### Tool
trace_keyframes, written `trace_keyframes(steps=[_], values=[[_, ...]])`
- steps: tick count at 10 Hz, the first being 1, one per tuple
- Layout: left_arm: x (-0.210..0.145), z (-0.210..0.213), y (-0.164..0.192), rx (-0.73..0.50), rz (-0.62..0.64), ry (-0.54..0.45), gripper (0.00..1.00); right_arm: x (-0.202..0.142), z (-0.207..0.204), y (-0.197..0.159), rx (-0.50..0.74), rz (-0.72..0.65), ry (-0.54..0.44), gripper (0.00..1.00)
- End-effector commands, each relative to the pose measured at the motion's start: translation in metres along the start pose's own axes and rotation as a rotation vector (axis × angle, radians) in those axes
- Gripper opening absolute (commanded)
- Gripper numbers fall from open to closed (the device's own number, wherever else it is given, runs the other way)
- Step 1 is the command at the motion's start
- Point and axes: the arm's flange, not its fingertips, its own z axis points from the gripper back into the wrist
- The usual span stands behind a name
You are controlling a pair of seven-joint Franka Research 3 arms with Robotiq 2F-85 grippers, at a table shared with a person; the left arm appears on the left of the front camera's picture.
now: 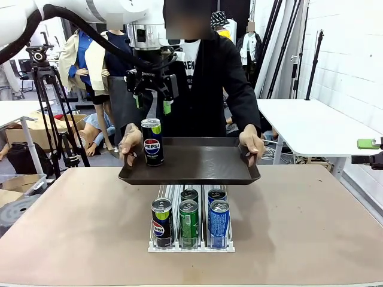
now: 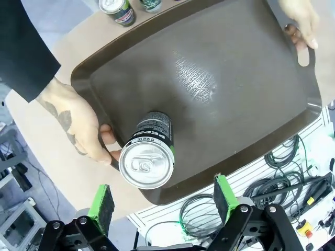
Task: Retrieve and hand over the desired beverage to the person.
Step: Place the picked can on the Handle tray extended by the person, then pick up another can of the same type that the person held from the Automatic Can Dispenser.
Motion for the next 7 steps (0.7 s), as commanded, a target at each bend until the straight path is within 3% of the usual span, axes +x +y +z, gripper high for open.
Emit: trace_keyframes(steps=[1,7], values=[[-0.0007,-0.0023,-0.0065,-0.015,-0.011,0.002,1.0,0.0022,-0.0024,-0.001,0.02,0.018,-0.027,1.0],[-0.0007,-0.0023,-0.0065,-0.015,-0.011,0.002,1.0,0.0022,-0.0024,-0.001,0.02,0.018,-0.027,1.0]])
